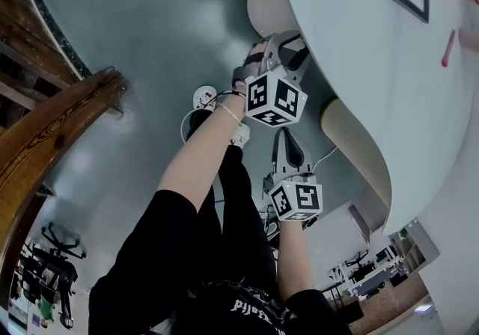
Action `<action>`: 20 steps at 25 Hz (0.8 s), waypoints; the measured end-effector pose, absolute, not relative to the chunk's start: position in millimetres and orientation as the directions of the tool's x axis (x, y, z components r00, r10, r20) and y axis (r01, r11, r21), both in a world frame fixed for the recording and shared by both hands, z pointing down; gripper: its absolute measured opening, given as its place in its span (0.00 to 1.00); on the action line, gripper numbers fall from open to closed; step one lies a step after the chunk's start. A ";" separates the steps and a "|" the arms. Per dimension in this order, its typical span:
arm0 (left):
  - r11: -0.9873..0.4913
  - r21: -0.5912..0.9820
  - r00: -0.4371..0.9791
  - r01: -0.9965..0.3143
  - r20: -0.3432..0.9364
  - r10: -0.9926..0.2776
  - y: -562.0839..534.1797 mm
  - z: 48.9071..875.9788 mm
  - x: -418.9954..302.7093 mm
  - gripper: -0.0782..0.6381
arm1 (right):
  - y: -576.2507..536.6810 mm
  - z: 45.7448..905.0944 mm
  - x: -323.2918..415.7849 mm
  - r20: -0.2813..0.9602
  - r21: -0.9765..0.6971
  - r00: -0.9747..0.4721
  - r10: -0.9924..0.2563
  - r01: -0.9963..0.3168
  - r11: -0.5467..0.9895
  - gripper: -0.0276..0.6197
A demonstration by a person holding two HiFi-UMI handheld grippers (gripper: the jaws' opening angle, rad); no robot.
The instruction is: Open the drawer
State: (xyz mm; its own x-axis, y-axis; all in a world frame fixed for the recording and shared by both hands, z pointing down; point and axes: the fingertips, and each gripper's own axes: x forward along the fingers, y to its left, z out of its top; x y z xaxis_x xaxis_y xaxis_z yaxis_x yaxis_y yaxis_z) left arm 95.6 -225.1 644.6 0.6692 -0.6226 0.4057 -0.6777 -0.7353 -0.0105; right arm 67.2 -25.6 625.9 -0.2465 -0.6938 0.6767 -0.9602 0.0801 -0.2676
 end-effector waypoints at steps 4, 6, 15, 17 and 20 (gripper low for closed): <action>-0.747 -0.052 0.664 -0.663 0.420 -0.619 -225.0 643.6 96.9 0.28 | -22.6 625.2 64.8 0.682 -0.258 -0.243 -0.690 -0.962 0.084 0.08; -0.748 -0.025 0.672 -0.663 0.422 -0.609 -224.5 643.5 96.2 0.28 | -22.5 624.4 64.1 0.682 -0.255 -0.243 -0.689 -0.963 0.087 0.08; -0.752 0.026 0.688 -0.659 0.425 -0.589 -224.8 643.8 97.3 0.27 | -24.3 624.7 63.7 0.679 -0.255 -0.249 -0.691 -0.962 0.096 0.08; -0.751 0.026 0.687 -0.660 0.425 -0.589 -225.2 642.7 97.6 0.27 | -24.0 623.7 64.4 0.678 -0.255 -0.251 -0.690 -0.962 0.099 0.08; -0.753 0.023 0.687 -0.657 0.429 -0.586 -224.5 643.2 94.9 0.27 | -22.6 623.1 65.2 0.677 -0.261 -0.256 -0.690 -0.960 0.100 0.08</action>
State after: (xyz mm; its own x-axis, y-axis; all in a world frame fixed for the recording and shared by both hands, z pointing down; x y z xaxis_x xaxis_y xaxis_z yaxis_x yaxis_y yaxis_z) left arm 94.9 -224.5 643.2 0.6871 -0.5863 0.4292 -0.6573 -0.7533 0.0233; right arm 65.2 -22.6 623.1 -0.2558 -0.6898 0.6773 -0.9601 0.0997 -0.2612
